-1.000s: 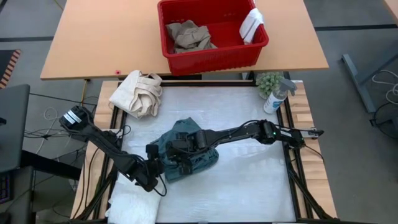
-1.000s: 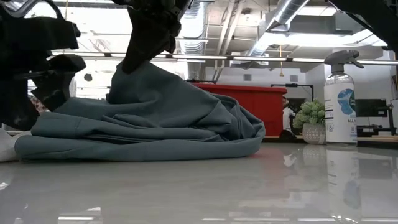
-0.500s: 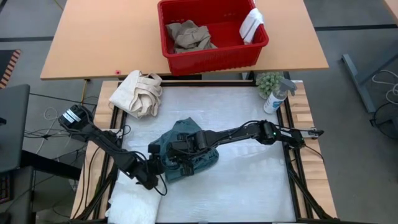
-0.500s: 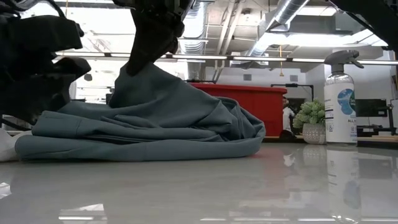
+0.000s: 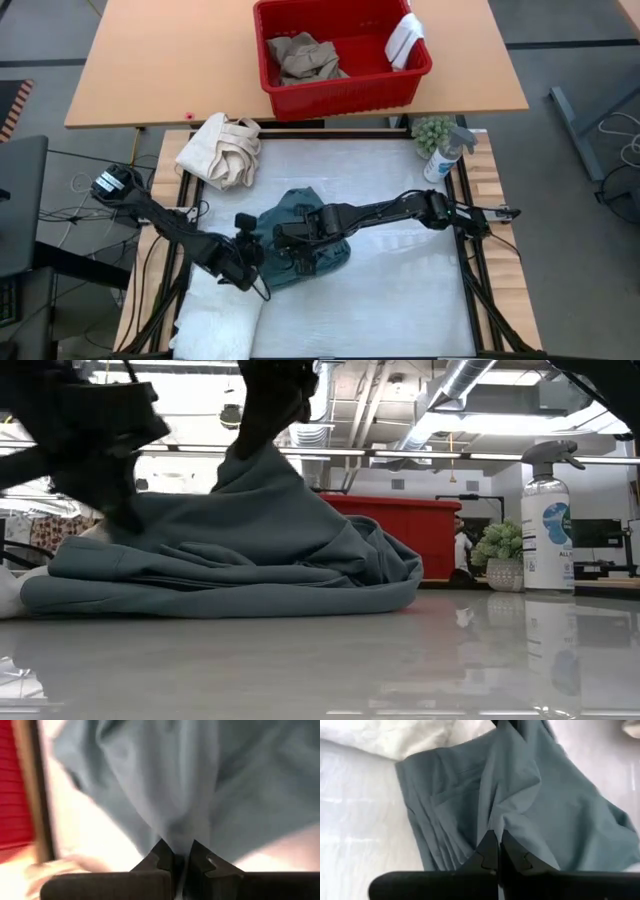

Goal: Fold Laundry from Bin
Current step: Fold the blue pants

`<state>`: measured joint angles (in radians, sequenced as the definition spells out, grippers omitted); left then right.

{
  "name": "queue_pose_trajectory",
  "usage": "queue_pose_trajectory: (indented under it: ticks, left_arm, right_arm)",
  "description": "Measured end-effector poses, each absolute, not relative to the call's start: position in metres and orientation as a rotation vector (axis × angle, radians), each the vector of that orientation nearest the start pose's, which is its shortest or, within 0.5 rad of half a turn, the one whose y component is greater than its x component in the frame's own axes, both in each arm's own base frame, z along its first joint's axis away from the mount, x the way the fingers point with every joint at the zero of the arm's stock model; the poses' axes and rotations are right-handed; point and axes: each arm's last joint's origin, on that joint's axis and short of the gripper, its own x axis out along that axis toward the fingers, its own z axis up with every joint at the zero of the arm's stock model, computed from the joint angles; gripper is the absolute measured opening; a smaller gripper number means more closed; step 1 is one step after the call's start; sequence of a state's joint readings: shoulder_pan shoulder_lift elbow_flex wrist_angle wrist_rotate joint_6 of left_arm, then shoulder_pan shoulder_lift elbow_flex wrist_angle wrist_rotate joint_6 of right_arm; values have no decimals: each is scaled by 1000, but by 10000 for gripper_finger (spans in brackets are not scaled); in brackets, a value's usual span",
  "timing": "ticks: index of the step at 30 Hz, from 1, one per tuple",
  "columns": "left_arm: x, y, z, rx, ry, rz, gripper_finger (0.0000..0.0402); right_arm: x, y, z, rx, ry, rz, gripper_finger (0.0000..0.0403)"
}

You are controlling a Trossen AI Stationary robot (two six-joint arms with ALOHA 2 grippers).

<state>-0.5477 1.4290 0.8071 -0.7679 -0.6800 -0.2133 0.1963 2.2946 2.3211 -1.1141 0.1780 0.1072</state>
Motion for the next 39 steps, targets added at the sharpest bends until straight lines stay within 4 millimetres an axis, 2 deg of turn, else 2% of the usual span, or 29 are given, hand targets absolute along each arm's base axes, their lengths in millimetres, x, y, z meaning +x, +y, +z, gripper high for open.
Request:
queue_pose_trajectory:
  ticks: [6,13,18,23,27,33,39]
  left_arm:
    - [219,-70,201,718,1083,298,2]
    - [245,-16,220,814,1026,344,2]
    - [263,26,235,928,926,391,2]
    - [271,58,250,957,778,390,2]
    - [273,71,257,964,677,354,2]
    - [278,78,271,1065,505,331,2]
    - [277,89,281,1084,356,304,2]
  right_arm:
    - [455,92,306,-107,1069,-134,21]
    - [435,92,324,-115,1073,-299,21]
    - [420,88,334,-91,1072,-459,21]
    - [400,82,351,-54,1057,-586,21]
    - [388,80,360,1,1042,-668,21]
    - [373,80,381,46,952,-711,21]
    - [367,77,389,73,896,-756,21]
